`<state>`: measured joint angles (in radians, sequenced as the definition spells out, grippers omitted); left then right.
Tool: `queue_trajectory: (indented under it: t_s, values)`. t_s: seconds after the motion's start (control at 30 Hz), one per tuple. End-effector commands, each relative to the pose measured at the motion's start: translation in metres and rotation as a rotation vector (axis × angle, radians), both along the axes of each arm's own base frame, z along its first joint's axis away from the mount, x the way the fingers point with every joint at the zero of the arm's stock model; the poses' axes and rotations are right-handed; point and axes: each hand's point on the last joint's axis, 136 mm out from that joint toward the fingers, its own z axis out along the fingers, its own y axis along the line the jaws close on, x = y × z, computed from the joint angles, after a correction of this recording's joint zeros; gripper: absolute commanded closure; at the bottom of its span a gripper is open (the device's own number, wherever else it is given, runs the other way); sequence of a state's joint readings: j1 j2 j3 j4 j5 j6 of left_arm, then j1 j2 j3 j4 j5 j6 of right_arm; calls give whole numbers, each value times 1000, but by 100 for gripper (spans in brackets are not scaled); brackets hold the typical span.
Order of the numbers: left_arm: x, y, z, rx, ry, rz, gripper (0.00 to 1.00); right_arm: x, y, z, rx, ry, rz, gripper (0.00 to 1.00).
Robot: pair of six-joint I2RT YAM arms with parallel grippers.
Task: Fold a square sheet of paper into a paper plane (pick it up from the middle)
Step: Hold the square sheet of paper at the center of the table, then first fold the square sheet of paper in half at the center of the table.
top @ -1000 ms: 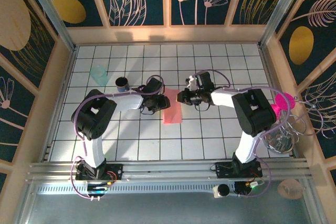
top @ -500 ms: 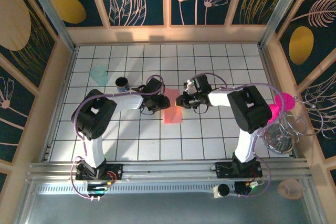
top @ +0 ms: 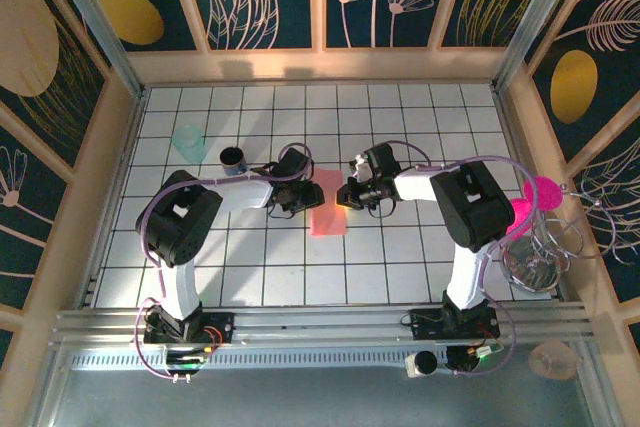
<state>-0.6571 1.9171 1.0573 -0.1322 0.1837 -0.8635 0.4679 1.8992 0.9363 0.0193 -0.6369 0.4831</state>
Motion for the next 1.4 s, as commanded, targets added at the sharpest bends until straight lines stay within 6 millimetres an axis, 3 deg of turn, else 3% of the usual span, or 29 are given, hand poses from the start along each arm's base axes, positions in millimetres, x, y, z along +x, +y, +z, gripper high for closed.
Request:
queue_trajectory:
  t_s: [0.0, 0.1, 0.17, 0.3, 0.43, 0.53, 0.8, 0.87, 1.0, 1.37]
  values:
    - [-49, 59, -101, 286, 155, 15, 59, -29, -39, -61, -236, 130, -37, 96]
    - [-26, 46, -58, 230, 47, 32, 59, -34, -44, -70, -256, 146, -45, 96]
    - [-1, 34, -19, 189, -56, 50, 58, -38, -46, -76, -264, 163, -47, 97]
    - [26, 34, 47, 167, -213, 105, 56, -43, -46, -83, -257, 193, -51, 98]
    - [28, 24, 91, 72, -285, 89, 50, -47, -49, -88, -273, 218, -58, 99]
    - [22, 2, 105, -51, -287, 18, 52, -52, -53, -92, -289, 233, -57, 100]
    - [4, -41, 102, -306, -222, -96, 72, -55, -59, -101, -323, 248, -65, 100]
    - [1, -40, 80, -280, -177, -99, 75, -56, -59, -103, -326, 252, -68, 100]
    - [-3, -38, 57, -234, -128, -113, 81, -56, -60, -104, -337, 253, -68, 100]
    - [-2, -42, 24, -142, -47, -182, 89, -54, -64, -105, -366, 248, -68, 100]
